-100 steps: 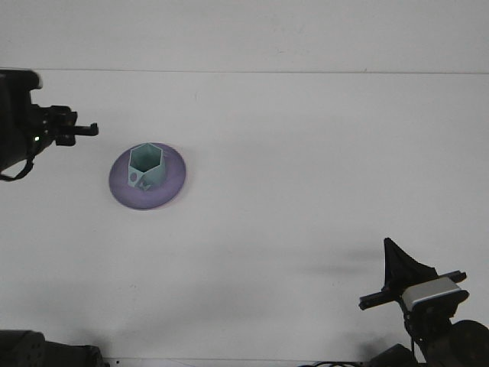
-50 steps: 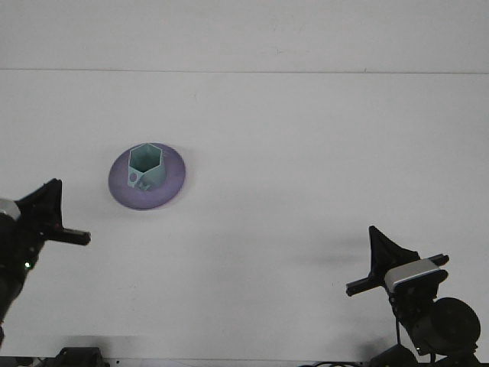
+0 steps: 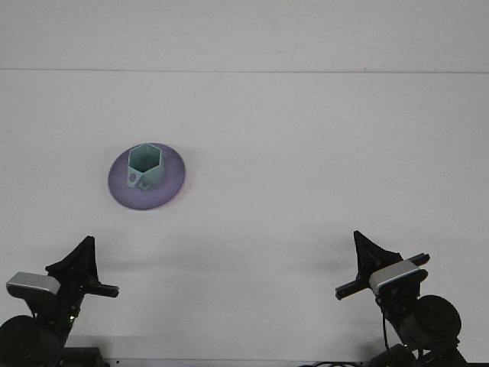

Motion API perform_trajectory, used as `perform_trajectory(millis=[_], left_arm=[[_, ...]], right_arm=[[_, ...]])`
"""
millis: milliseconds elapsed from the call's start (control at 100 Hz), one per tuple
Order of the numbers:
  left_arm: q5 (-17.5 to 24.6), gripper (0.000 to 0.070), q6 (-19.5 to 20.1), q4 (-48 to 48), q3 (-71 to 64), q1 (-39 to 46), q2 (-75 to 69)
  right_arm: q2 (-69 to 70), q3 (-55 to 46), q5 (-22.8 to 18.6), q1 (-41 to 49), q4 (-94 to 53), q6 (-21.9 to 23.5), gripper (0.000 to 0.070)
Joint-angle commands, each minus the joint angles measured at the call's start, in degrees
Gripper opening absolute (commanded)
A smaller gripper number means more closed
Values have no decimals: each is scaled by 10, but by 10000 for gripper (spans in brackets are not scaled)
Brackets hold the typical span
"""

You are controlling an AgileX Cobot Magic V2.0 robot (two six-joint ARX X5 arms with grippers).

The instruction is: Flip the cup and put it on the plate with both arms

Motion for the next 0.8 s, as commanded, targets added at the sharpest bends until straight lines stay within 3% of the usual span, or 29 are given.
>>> perform_trajectory(millis=[0,570,670,790], left_arm=[[-2,14,-15,5,7,-1,-4],[-3,14,-8,8,1,1,-7],[-15,15,43,30,-38,11,-15],[-7,15,105,120,-131,14,-36]], right_arm=[[-1,2,0,3,5,-4,0],[-1,2,0,3,5,-4,0],[-1,2,0,3,5,-4,0],[-1,2,0,3,5,-4,0]])
